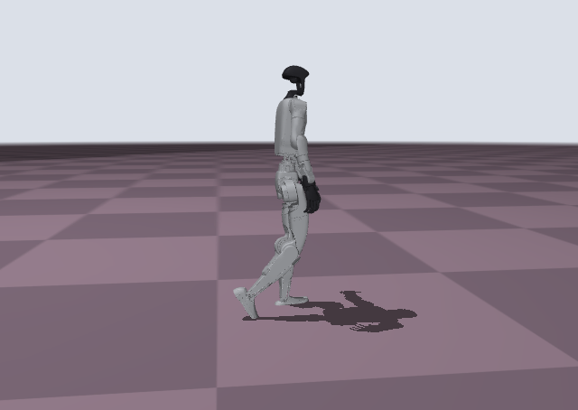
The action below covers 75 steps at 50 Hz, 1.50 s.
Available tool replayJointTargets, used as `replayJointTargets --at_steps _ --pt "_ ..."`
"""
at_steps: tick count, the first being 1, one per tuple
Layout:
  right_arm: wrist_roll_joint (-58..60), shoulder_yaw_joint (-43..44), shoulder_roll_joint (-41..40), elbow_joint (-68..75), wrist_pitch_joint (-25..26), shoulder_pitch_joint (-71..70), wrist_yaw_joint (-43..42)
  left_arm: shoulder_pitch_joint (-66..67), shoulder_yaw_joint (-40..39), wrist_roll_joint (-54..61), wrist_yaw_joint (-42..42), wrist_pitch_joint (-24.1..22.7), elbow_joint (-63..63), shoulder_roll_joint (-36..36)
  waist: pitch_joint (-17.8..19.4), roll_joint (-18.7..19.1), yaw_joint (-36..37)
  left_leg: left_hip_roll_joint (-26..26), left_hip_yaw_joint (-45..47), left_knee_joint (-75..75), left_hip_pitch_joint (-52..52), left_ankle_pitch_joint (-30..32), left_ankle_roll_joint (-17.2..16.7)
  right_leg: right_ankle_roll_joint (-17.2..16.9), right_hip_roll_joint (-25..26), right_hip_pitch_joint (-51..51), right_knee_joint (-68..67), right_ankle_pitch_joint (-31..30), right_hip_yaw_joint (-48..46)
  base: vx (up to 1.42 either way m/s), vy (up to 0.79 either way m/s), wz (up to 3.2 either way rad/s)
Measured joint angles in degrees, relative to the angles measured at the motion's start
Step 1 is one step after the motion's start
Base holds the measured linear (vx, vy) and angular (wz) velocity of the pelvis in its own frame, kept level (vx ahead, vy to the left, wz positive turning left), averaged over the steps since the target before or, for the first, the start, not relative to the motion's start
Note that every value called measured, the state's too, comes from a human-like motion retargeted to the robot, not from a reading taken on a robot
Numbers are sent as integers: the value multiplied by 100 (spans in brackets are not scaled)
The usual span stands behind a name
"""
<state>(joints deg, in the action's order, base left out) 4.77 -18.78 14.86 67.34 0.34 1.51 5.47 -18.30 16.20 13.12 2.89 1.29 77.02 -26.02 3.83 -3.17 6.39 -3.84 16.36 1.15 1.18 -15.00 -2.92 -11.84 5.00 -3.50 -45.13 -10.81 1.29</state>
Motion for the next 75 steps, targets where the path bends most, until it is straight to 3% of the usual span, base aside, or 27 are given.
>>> replayJointTargets --at_steps 5,9,12,14,18,20,23,29,33,38,42,45,47,52,55,58,62,65,71,75 --pt "-208 15 28 0 65 306 144 -913 49 679 -91 -96 -579 -128 8 73 -435 16 -122 -285 -189 -352 -94 778 -796 -896 -556 1094 -1095 40 14 22" --pt "-294 -2 -82 198 147 339 265 -1584 -159 1568 24 -164 -998 -69 105 60 -818 135 -390 -444 -361 -550 -94 964 -943 -1052 647 1636 -1438 38 8 61" --pt "-315 -40 -190 374 209 281 295 -1925 -359 2247 133 -222 -1305 29 192 -54 -1114 340 -628 -527 -529 -681 -17 846 -934 -938 2153 1627 -1455 39 2 77" --pt "-310 -138 -242 494 407 157 139 -2095 -509 2665 174 -187 -1487 116 253 -200 -1288 564 -761 -552 -655 -770 48 641 -984 -830 3265 1308 -1375 39 -1 69" --pt "-111 -265 -348 644 846 -132 -72 -2205 -715 3021 247 -150 -1790 237 398 -468 -1488 910 -928 -555 -1026 -995 66 -55 -1095 -756 4824 509 -1434 44 -5 42" --pt "47 -210 -377 652 886 -186 -39 -2075 -724 2896 362 -176 -1874 272 440 -512 -1460 881 -929 -552 -1238 -1094 -19 -316 -989 -868 5013 488 -1647 46 -20 0" --pt "158 -115 -339 606 882 -243 -88 -1741 -645 2451 473 -173 -1809 307 386 -473 -1338 737 -872 -584 -1423 -1185 -158 -316 -712 -1031 5013 722 -1812 48 -25 -12" --pt "42 6 -96 617 741 -404 -382 -749 -275 974 367 -195 -998 453 141 -437 -1129 859 -1141 -1090 -1546 -1057 -165 -316 -773 -683 5013 701 -1767 56 -9 13" --pt "-93 -40 101 739 687 -616 -466 165 -97 287 230 -40 -251 635 36 -496 -858 1120 -1363 -2307 -1201 -404 -42 -316 -1121 -239 5013 1018 -1650 59 -1 0" --pt "-144 -142 351 822 666 -1136 -516 1455 -246 30 131 262 302 830 -14 -609 -408 1334 -1172 -4774 112 428 313 -78 -1475 130 4956 1306 -1320 51 -6 -33" --pt "-145 -192 487 738 657 -1768 -636 2330 -376 170 215 312 293 890 76 -656 46 1124 -676 -5770 1057 -15 899 -4 -1530 251 4845 1488 -1024 42 -8 -65" --pt "-244 -242 549 560 648 -2262 -741 2813 -323 398 372 281 121 925 170 -714 400 1103 -482 -5455 1509 -513 1222 -48 -1561 318 4815 1593 -804 36 -4 -71" --pt "-324 -258 571 369 624 -2536 -828 3038 -257 572 469 280 -29 951 237 -724 633 1180 -548 -4776 1675 -578 1249 -62 -1541 377 4814 1654 -665 35 0 -70" --pt "-330 -203 587 -256 506 -2969 -1049 3271 -248 962 615 356 -436 1028 426 -526 1174 1093 -688 -2551 1667 -136 1002 9 -1247 674 4826 1829 -414 36 3 -59" --pt "-99 -139 574 -608 430 -3047 -1089 3224 -384 1125 662 383 -699 1085 525 -296 1387 837 -194 -1330 1485 123 772 93 -960 959 4828 1977 -382 40 5 -21" --pt "247 -106 523 -787 378 -2974 -1023 3128 -566 1204 707 312 -970 1143 514 -67 1414 615 997 -459 1297 214 339 172 -653 1239 4803 2149 -499 42 6 29" --pt "683 -121 427 -730 392 -2716 -852 2952 -731 1257 813 123 -1318 1198 400 157 1238 475 2863 71 1029 153 -490 278 -301 1541 4706 2331 -781 44 6 69" --pt "1186 -135 326 -394 448 -2570 -587 2666 -847 1337 978 -2 -1510 1211 308 285 1030 434 3536 300 815 204 -877 420 -85 1659 4591 2333 -911 46 5 66" --pt "1559 39 150 642 555 -1953 -239 2128 -723 1140 1351 -8 -1672 1011 138 562 503 301 2840 385 241 52 -879 495 208 1680 3469 1657 -1134 50 8 91" --pt "1355 269 166 1157 543 -1468 -1 1655 -516 893 1524 -24 -1797 738 -123 714 369 114 2287 385 49 -80 -573 115 271 563 1175 720 -995 45 9 90"
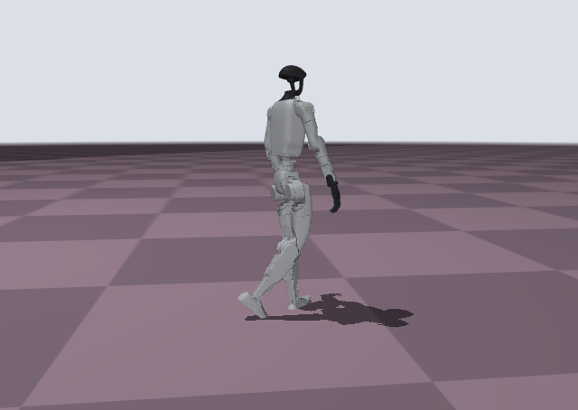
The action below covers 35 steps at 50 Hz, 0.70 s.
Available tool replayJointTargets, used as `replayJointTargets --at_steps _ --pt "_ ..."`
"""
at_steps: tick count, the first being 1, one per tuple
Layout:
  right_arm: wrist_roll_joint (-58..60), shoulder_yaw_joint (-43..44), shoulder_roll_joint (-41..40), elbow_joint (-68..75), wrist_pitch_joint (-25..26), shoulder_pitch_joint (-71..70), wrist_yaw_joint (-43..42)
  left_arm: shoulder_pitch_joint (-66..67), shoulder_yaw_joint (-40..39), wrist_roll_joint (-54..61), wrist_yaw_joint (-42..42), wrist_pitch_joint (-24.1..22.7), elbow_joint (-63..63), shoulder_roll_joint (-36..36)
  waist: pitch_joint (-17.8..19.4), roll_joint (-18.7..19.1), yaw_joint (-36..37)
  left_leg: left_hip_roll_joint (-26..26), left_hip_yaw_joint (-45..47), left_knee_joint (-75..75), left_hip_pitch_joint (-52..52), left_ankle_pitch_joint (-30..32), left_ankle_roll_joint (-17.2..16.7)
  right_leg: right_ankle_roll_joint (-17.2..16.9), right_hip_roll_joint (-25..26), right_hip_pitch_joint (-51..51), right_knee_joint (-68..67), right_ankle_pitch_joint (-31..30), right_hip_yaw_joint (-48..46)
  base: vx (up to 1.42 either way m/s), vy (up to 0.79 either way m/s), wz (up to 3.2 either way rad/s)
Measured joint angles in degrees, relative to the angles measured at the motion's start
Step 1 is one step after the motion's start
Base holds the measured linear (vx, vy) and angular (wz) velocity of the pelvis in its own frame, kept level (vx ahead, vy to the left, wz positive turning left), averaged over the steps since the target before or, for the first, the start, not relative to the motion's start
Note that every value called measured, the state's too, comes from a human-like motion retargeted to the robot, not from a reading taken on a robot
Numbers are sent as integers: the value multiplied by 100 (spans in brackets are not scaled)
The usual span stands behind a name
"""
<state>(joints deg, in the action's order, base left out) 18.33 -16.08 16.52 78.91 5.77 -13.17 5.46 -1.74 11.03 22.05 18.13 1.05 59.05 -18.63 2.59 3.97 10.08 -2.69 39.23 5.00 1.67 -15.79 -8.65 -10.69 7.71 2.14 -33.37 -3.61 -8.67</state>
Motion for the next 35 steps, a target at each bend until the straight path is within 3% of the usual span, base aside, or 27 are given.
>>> replayJointTargets --at_steps 3,9,14,20,25,30,33,35 --pt "-291 135 81 110 62 324 1 -403 79 167 -318 -22 -226 -192 -122 -4 -145 26 -522 -119 7 -107 240 -91 -118 -896 -1325 -262 165 38 8 130" --pt "-840 296 223 -108 119 1052 -228 -977 79 819 -933 -104 -988 -336 -65 70 -466 170 -1819 -648 -54 -407 430 1079 -1088 -1731 -2144 344 -270 33 9 190" --pt "-1138 192 106 -263 96 1541 -103 -1206 147 1165 -1064 -168 -1666 -229 34 94 -707 436 -3264 -927 -161 -479 562 1296 -1024 -2070 -1669 738 251 27 2 265" --pt "-1190 -197 -141 -277 -2 1715 421 -1085 350 1212 -1038 -214 -2036 -61 157 14 -754 800 -4953 -916 -519 -345 635 1145 -844 -2114 -409 808 881 25 -2 263" --pt "-1353 -345 -141 -235 -96 1435 465 -884 457 996 -1207 -329 -1681 -22 373 -184 -804 1159 -6295 -838 -877 -162 579 862 -1027 -1795 1396 481 1030 24 -6 255" --pt "-1522 -151 33 -204 -57 995 150 -804 416 674 -1620 -512 -886 -110 805 -514 -933 1539 -7638 -681 -1421 30 463 140 -1290 -1329 3205 169 1998 27 -10 252" --pt "-1581 35 176 -293 -57 920 -43 -663 386 468 -1780 -572 -422 -233 932 -606 -895 1569 -8242 -588 -1670 121 400 -309 -1312 -1234 3573 255 2778 29 -13 212" --pt "-1637 152 292 -361 -64 838 -152 -641 342 360 -1842 -587 -82 -328 1019 -592 -821 1472 -8562 -539 -1826 145 382 -431 -1242 -1116 3636 286 2981 31 -21 178"
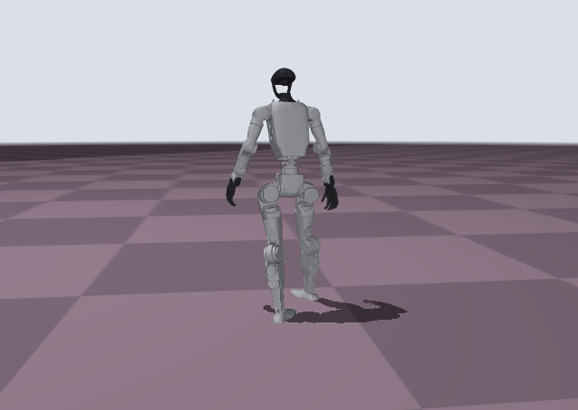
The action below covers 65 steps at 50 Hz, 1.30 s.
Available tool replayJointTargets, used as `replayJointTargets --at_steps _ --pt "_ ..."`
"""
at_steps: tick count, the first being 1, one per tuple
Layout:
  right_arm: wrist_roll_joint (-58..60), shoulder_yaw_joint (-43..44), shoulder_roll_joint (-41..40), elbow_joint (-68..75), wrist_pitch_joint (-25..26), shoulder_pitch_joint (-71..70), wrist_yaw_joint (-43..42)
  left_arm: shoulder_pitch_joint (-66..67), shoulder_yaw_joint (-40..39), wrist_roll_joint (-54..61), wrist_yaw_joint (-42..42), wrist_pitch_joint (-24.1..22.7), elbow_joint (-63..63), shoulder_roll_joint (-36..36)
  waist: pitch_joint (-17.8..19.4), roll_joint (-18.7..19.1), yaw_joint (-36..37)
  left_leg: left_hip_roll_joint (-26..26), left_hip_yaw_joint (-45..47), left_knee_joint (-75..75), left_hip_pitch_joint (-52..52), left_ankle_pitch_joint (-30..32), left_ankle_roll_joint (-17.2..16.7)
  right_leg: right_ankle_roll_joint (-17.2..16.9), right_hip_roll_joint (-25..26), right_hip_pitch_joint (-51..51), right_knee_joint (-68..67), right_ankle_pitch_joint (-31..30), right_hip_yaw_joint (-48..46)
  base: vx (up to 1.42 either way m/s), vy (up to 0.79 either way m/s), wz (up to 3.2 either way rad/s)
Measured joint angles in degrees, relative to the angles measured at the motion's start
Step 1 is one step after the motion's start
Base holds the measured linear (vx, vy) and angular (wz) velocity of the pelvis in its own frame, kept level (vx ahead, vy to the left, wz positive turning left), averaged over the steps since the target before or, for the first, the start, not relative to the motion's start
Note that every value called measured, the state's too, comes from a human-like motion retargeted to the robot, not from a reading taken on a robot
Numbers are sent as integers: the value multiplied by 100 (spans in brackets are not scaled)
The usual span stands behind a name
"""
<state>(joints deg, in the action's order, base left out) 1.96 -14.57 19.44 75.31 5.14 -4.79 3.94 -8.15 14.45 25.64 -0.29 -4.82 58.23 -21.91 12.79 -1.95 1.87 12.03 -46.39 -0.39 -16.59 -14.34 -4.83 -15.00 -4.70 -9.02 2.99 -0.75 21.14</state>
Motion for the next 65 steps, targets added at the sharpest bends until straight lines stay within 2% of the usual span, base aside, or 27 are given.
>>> replayJointTargets --at_steps 5,8,10,13,15,17,18,20,22,25,30,33,37,41,45,49,52,55,56,60,63,65 --pt "-62 123 330 -88 -54 -229 -236 108 -174 -20 -105 -30 676 -180 16 5 327 -88 -648 24 -108 120 -22 0 -128 281 -1 -27 -521 30 -20 135" --pt "-204 57 520 -26 -398 -320 -302 409 -220 204 66 -103 856 -202 -109 -108 568 184 -525 -326 87 269 -92 28 -468 403 -13 164 -861 28 -13 104" --pt "-140 -35 602 103 -385 -510 -270 566 -274 389 120 -21 933 -173 -143 -256 724 561 77 -1108 487 302 -133 28 -700 467 -30 298 -1036 28 -20 105" --pt "-23 -229 690 271 -271 -833 -213 877 -327 727 193 222 916 -47 -368 -408 775 966 1980 -3264 1958 280 24 78 -944 389 -103 417 -1436 25 -15 146" --pt "94 -334 716 330 -219 -983 -242 1171 -339 908 245 356 863 85 -553 -454 755 759 3350 -4296 2851 299 362 147 -1039 354 -182 500 -1771 26 -11 167" --pt "216 -401 706 327 -201 -1090 -299 1478 -309 1006 335 436 823 228 -660 -528 793 441 4389 -4726 3322 128 779 229 -1137 400 -248 596 -2065 27 -10 148" --pt "265 -427 694 305 -200 -1141 -326 1618 -281 1028 388 466 816 295 -691 -572 834 326 4760 -4767 3451 -6 950 274 -1184 436 -273 646 -2197 27 -9 131" --pt "426 -653 668 323 182 -1388 -254 1654 -253 1315 224 429 895 436 -721 -730 996 230 5294 -4586 3752 -259 1221 205 -1303 420 -222 668 -2479 25 -8 117" --pt "475 -741 626 252 310 -1632 -228 1713 -191 1450 209 494 988 563 -719 -818 1155 156 5586 -3926 3821 -365 1224 284 -1338 436 -215 739 -2703 27 -7 100" --pt "549 -757 552 104 333 -1952 -317 1763 -185 1496 211 626 1135 721 -632 -831 1425 -81 5993 -2502 3666 -235 1036 419 -1254 578 -196 880 -3068 29 -6 92" --pt "788 -563 350 -265 123 -2219 -526 1985 -509 1093 285 717 1269 925 -410 -451 1824 -796 7017 -328 3205 348 526 567 -698 1244 -93 1156 -3756 34 -2 88" --pt "931 -463 224 -536 -36 -2329 -502 2132 -790 824 413 663 1270 1044 -302 -247 1968 -1083 7775 463 3099 675 136 619 -425 1660 -29 1280 -4085 39 2 78" --pt "1070 -368 54 -960 -185 -2370 -312 2277 -1105 605 651 562 1255 1186 -290 -211 2036 -1320 8529 539 3245 655 -302 691 -329 1985 -56 1332 -4377 45 8 63" --pt "1089 -260 -111 -1414 -245 -2149 -267 2250 -1280 556 833 533 1338 1264 -410 -221 1953 -1344 8590 539 3102 635 -445 884 -328 2208 -238 1136 -4509 52 15 55" --pt "1060 -83 -229 -1776 -261 -1586 -495 1976 -1367 358 900 561 1567 1260 -511 -21 1679 -1351 8171 539 2620 516 -488 1286 -279 2497 -799 604 -4704 61 20 78" --pt "908 138 -281 -1832 -270 -805 -953 1311 -1223 -176 786 638 1893 1111 -592 317 1355 -1489 7577 539 2022 246 -319 1723 -320 2146 -2649 -134 -4685 62 20 98" --pt "638 249 -326 -1559 -205 -344 -1286 555 -899 -573 414 712 2041 913 -739 322 1087 -1453 7082 423 1900 51 0 1589 -217 1111 -4352 -340 -3908 53 13 118" --pt "342 349 -363 -1155 -108 48 -1488 -243 -478 -786 30 776 1957 707 -787 314 757 -1404 6576 201 1800 -147 204 1349 86 257 -5270 -91 -3276 49 7 130" --pt "234 378 -361 -1009 -87 141 -1487 -526 -334 -805 -30 780 1872 642 -769 314 660 -1382 6434 134 1752 -208 233 1361 42 51 -5400 17 -3289 46 6 120" --pt "-200 407 -317 -479 -58 436 -1232 -1634 189 -691 -16 716 1396 413 -660 318 302 -1292 5931 -78 1546 -427 280 1526 -354 -578 -5284 436 -3643 43 4 107" --pt "-432 282 -270 -231 -59 615 -831 -2343 471 -354 139 602 941 295 -577 322 51 -1225 5606 -169 1391 -564 289 1525 -533 -792 -4253 619 -3890 42 -2 98" --pt "-509 152 -241 -136 -47 714 -552 -2743 602 -73 197 509 638 241 -512 284 -120 -1125 5397 -221 1278 -656 318 1392 -580 -799 -3162 493 -3934 43 -7 98"
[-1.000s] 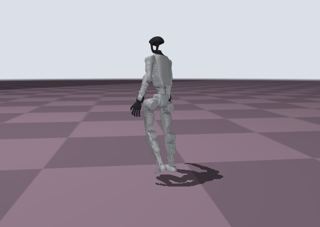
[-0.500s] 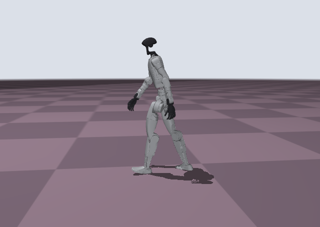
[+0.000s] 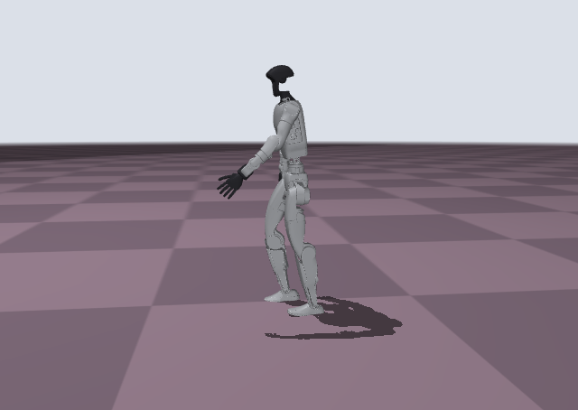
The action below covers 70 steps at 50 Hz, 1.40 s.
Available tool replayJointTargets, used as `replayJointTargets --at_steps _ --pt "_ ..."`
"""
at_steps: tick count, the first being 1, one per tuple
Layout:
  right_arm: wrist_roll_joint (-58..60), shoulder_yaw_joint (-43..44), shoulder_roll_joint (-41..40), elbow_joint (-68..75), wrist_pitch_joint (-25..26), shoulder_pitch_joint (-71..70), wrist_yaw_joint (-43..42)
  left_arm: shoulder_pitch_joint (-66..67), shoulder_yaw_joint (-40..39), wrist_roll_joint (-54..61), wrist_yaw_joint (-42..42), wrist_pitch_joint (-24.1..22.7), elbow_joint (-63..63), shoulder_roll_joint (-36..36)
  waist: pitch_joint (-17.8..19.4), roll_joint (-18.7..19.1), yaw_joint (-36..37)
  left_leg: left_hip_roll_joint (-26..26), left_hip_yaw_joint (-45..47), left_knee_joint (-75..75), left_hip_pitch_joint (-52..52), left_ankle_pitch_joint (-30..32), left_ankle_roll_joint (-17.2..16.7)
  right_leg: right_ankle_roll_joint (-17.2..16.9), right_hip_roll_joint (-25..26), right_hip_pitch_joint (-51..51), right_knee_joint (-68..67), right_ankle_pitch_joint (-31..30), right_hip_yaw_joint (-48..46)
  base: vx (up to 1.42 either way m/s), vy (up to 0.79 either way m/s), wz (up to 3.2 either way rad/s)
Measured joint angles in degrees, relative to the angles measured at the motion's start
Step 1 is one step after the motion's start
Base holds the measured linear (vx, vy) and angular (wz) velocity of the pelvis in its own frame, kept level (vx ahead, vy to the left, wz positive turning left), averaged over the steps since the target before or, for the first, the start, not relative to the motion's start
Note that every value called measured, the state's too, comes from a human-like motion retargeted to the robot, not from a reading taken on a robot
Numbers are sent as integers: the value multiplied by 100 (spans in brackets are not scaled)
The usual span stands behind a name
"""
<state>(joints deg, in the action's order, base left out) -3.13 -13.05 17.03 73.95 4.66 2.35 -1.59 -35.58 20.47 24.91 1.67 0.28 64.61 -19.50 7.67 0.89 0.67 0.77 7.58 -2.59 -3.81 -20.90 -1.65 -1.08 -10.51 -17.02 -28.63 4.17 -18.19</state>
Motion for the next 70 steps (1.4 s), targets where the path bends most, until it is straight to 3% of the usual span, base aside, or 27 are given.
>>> replayJointTargets --at_steps 5,7,9,15,19,25,28,32,37,44,47,50,56,60,65,67,70 --pt "258 -243 1 97 108 79 515 -686 160 506 -107 -348 -623 -72 363 -318 -415 467 -517 -131 -571 -333 26 -950 -278 375 2974 -1132 309 50 -15 94" --pt "536 -233 -62 113 132 79 682 -783 220 531 -56 -434 -780 -94 495 -367 -411 430 -581 -148 -853 -461 -70 -1374 -275 336 3362 -1106 336 53 -32 29" --pt "748 -219 -131 115 127 53 794 -758 283 502 55 -461 -886 -119 521 -291 -290 135 -490 -188 -1012 -545 -262 -1392 43 149 3363 -809 381 51 -48 -16" --pt "795 -212 -155 206 61 -261 747 -83 497 -15 351 -420 -846 -17 334 -236 -44 71 -651 -469 -1247 -401 -169 -1392 48 379 3363 -1033 267 58 -25 10" --pt "615 -262 -156 297 52 -609 565 778 600 -457 421 -268 -412 119 201 -349 291 166 -689 -1196 -1130 213 1 -1392 -118 755 3363 -928 174 61 -25 6" --pt "472 -449 25 289 58 -1221 367 2277 235 -944 334 151 587 333 -37 -736 898 450 -335 -3842 352 1162 628 -1289 -570 1170 3333 -482 229 56 -21 20" --pt "549 -536 246 203 38 -1640 233 2896 -165 -986 200 246 1001 306 -80 -835 1311 435 -88 -4787 1202 884 923 -1206 -562 1236 3264 -260 256 47 -24 -5" --pt "608 -667 620 63 43 -2257 110 3589 -563 -737 97 208 1276 155 -9 -947 1925 638 74 -4670 1903 379 1099 -1176 -517 1357 3237 -22 361 43 -19 -28" --pt "544 -698 1041 -157 25 -2978 -87 4297 -789 -168 149 120 1200 -79 110 -934 2609 848 28 -2736 2152 678 877 -1104 -289 1549 3229 241 535 43 -13 -42" --pt "717 -261 1230 -696 -207 -3445 -330 4978 -1184 -307 716 108 824 -187 260 -372 3175 395 205 212 1826 1533 148 -840 475 2318 3124 746 696 49 -6 -40" --pt "1001 -90 1164 -978 -335 -3378 -151 5142 -1305 -825 1085 7 656 -170 323 -218 3240 295 375 759 1841 1471 -221 -755 626 2710 3077 952 725 55 -2 -18" --pt "1337 -52 1040 -1189 -428 -3198 131 5186 -1279 -1283 1364 -115 461 -195 332 -242 3264 263 550 759 1988 1141 -377 -719 629 2965 3008 1090 751 56 1 -14" --pt "1850 -243 680 -1110 -408 -2623 564 4784 -1025 -1520 1388 -73 229 -347 165 -332 3180 104 839 759 1650 1314 -241 -419 704 3217 2560 1014 831 61 6 -10" --pt "1955 -254 384 -697 -312 -2073 773 4206 -947 -1551 1268 63 539 -308 4 -193 2884 -95 752 731 1136 1419 -205 -104 826 3189 1538 427 766 67 11 18" --pt "1623 -97 119 -6 -193 -1436 992 3076 -792 -1737 971 210 1381 -95 -271 -43 2329 -294 426 550 685 995 -39 -27 716 1938 -1344 -892 639 62 11 28" --pt "1438 -25 86 199 -141 -1272 982 2576 -671 -1715 735 252 1587 -20 -336 -40 2017 -281 309 457 599 842 14 -75 670 1294 -2248 -1036 724 53 8 37" --pt "1165 64 102 379 -81 -1086 865 1885 -408 -1472 404 264 1595 43 -368 4 1522 -273 182 294 471 640 -1 -70 645 487 -2937 -687 825 49 5 33"
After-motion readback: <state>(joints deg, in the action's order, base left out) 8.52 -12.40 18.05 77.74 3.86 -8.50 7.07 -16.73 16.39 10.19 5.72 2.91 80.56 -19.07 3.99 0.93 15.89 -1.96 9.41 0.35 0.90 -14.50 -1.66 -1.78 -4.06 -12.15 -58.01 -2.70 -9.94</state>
